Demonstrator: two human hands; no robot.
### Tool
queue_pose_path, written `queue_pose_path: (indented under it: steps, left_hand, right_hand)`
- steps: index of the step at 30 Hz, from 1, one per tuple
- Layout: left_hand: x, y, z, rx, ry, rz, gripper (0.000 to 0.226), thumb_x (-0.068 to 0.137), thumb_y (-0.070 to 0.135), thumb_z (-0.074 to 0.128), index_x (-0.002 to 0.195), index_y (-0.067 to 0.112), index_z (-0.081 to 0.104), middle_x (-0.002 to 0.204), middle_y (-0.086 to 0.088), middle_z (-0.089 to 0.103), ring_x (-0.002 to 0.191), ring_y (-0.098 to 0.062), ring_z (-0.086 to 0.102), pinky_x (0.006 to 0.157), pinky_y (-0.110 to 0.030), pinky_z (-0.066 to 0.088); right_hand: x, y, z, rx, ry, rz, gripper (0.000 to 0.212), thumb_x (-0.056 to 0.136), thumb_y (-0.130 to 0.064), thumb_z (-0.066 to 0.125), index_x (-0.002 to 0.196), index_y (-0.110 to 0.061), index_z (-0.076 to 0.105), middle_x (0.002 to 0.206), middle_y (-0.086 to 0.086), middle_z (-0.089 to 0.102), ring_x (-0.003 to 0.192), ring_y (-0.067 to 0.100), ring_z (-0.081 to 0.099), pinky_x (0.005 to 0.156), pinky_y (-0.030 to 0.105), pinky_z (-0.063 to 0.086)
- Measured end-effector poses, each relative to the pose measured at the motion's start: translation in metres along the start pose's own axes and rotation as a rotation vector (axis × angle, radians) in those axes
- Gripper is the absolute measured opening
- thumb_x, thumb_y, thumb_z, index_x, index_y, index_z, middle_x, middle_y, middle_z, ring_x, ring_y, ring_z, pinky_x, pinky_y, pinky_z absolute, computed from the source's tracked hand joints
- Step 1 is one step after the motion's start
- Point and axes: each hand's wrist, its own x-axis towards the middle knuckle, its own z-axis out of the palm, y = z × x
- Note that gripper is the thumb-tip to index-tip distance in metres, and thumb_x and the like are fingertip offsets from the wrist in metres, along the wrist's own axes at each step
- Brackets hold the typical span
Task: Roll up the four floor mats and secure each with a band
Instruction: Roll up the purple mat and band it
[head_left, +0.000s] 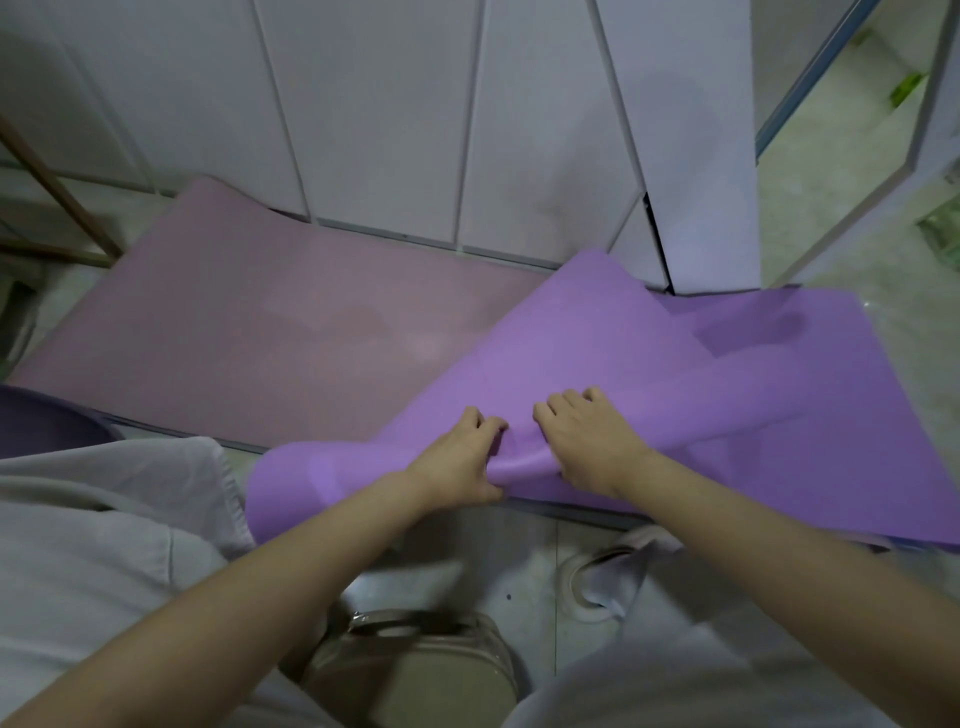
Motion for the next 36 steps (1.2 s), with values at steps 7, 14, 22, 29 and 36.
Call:
queue_pose_path:
  steps: [7,14,22,29,36]
  left_hand:
    - [0.001,0.006,-0.013,0.216,0.073,0.033,0.060,0.077,0.021,0.065,0.129,0.007,0.038,0.125,-0.010,0.048,0.115,-0.029,0.047,0.093,-0.036,0.037]
    - [-0.007,0.012,-0.019,0.459,0.228,0.048,0.034,0.083,0.018,0.054,0.115,0.011,0.044,0.113,-0.008,0.055,0.107,-0.030,0.052,0.079,-0.035,0.032]
    - [-0.008,0.019,-0.030,0.424,-0.050,-0.070,0.027,0.085,0.016,0.052,0.111,0.014,0.059,0.115,-0.011,0.062,0.107,-0.030,0.057,0.082,-0.033,0.045]
    - [0.000,0.016,-0.044,0.182,-0.277,-0.095,0.030,0.082,0.019,0.065,0.109,0.007,0.063,0.107,-0.013,0.065,0.096,-0.030,0.060,0.071,-0.025,0.039]
    - [-0.006,0.012,-0.042,0.272,-0.221,-0.035,0.039,0.077,0.031,0.072,0.109,0.014,0.058,0.110,-0.008,0.064,0.095,-0.026,0.057,0.073,-0.028,0.039]
  right_hand:
    - [0.000,0.006,-0.009,-0.034,0.107,0.046,0.057,0.029,-0.019,0.081,0.079,-0.011,0.056,0.070,0.007,0.054,0.060,0.026,0.054,0.062,0.036,0.031]
    - [0.002,0.012,-0.014,0.172,-0.069,0.044,0.038,0.082,-0.017,0.059,0.117,-0.009,0.047,0.110,0.008,0.063,0.099,0.032,0.060,0.065,0.033,0.029]
    - [0.004,0.000,-0.022,0.046,-0.180,-0.115,0.029,0.089,-0.015,0.048,0.117,-0.009,0.049,0.112,0.012,0.064,0.101,0.033,0.060,0.067,0.036,0.034]
    - [-0.004,0.003,-0.007,0.097,0.044,-0.055,0.056,0.037,-0.041,0.088,0.075,-0.011,0.062,0.068,0.007,0.061,0.060,0.027,0.061,0.066,0.031,0.047]
    - [-0.010,0.000,-0.019,0.119,-0.159,-0.040,0.034,0.092,-0.033,0.051,0.117,-0.010,0.049,0.117,0.010,0.064,0.105,0.031,0.061,0.077,0.036,0.043]
